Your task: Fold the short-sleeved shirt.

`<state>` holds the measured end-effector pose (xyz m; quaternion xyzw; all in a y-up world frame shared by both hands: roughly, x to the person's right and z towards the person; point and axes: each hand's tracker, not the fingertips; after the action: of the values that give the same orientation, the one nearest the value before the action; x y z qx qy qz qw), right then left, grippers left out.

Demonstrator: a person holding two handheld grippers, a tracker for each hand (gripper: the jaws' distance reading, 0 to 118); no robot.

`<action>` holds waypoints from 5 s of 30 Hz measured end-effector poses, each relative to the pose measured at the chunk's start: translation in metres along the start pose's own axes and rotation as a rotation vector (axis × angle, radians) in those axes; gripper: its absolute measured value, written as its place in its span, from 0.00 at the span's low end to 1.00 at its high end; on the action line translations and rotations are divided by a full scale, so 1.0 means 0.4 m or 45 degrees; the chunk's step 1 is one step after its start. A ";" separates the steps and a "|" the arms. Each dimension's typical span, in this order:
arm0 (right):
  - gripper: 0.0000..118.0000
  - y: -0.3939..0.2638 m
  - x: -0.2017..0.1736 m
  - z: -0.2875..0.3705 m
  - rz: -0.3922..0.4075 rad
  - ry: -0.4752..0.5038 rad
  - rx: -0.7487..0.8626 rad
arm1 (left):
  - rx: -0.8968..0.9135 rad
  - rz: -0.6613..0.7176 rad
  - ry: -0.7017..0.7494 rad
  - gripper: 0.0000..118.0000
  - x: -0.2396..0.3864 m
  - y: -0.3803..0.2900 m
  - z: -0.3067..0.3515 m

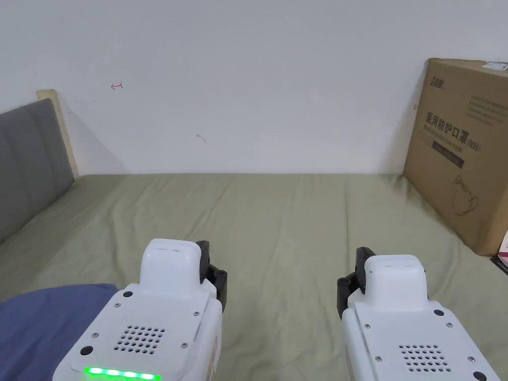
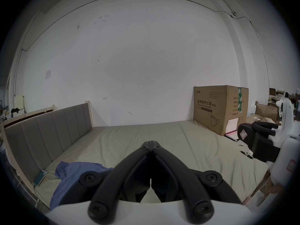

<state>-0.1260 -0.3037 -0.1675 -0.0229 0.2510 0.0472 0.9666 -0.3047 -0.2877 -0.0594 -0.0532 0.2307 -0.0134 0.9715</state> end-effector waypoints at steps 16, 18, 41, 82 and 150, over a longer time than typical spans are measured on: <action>0.00 0.032 -0.219 -0.066 -0.029 0.423 -0.007 | -0.017 0.081 0.423 0.00 -0.241 0.011 0.128; 0.00 0.026 -0.270 -0.067 -0.006 0.498 -0.015 | -0.027 0.084 0.503 0.00 -0.283 0.006 0.154; 0.00 -0.119 -0.352 -0.198 0.086 0.544 -0.294 | -1.011 0.442 0.410 0.73 -0.501 -0.476 -0.320; 0.00 -0.089 0.073 -0.189 -0.177 0.024 -0.346 | -0.670 0.465 -0.623 0.00 0.042 -0.006 -0.511; 0.85 -0.373 0.018 -0.924 0.173 0.438 -1.162 | -1.109 0.389 0.031 0.02 -0.318 -0.375 -0.514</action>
<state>-0.2830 -0.4768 -0.4904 -0.4349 0.3617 0.2110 0.7972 -0.5110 -0.4505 -0.1686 -0.4218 0.2314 0.2274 0.8467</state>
